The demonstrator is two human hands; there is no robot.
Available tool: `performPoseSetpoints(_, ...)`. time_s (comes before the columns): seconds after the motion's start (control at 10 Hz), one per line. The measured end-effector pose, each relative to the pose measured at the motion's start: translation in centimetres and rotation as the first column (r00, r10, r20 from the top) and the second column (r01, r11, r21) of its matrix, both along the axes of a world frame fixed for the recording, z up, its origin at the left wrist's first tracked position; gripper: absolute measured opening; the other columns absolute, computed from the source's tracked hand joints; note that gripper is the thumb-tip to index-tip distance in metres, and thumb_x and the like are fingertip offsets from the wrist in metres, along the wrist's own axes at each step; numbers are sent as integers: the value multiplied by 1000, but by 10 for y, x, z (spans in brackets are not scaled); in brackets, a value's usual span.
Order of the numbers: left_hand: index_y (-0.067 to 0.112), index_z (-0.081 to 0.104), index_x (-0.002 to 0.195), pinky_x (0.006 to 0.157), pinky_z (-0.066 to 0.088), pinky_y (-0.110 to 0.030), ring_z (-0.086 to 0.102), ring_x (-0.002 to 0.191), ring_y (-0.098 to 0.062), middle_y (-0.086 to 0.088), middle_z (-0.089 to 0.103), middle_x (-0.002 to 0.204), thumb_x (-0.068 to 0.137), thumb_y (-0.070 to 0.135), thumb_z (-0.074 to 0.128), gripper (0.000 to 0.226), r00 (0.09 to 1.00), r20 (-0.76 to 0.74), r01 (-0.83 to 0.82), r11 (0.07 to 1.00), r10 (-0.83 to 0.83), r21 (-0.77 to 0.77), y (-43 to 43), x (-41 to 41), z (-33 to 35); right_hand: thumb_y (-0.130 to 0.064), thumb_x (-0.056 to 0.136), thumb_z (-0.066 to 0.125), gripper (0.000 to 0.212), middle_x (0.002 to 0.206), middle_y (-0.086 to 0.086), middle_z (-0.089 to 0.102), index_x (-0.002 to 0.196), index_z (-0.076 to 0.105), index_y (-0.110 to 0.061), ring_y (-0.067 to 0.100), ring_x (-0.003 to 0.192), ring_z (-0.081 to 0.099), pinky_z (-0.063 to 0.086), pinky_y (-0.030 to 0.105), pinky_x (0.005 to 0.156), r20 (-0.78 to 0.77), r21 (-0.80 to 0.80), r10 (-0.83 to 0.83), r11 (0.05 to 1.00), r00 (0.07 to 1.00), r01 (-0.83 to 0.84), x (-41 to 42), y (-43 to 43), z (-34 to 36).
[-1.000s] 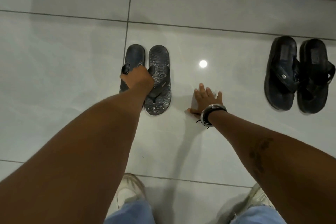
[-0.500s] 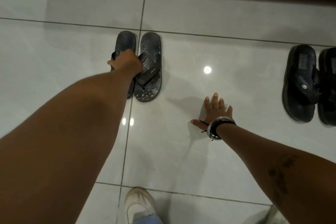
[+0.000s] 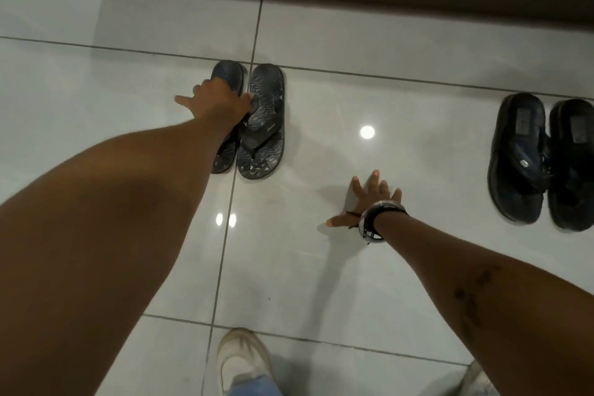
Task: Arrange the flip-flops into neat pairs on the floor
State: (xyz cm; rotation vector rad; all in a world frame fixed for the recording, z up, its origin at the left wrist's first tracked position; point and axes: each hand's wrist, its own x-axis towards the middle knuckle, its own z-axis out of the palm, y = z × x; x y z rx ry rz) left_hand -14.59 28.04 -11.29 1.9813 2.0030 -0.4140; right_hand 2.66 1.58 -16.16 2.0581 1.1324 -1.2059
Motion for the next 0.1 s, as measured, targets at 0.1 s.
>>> performPoseSetpoints(0.1, 8, 61, 120, 114, 22, -63, 56, 121, -36, -15, 63, 123, 90, 63, 43, 65, 991, 40, 121, 987, -125, 102, -19, 6, 48, -90, 52, 51, 130, 160, 2, -11, 151, -5, -27, 25, 147, -4, -2, 60, 113, -66, 56, 2, 998, 998, 2, 12, 14, 40)
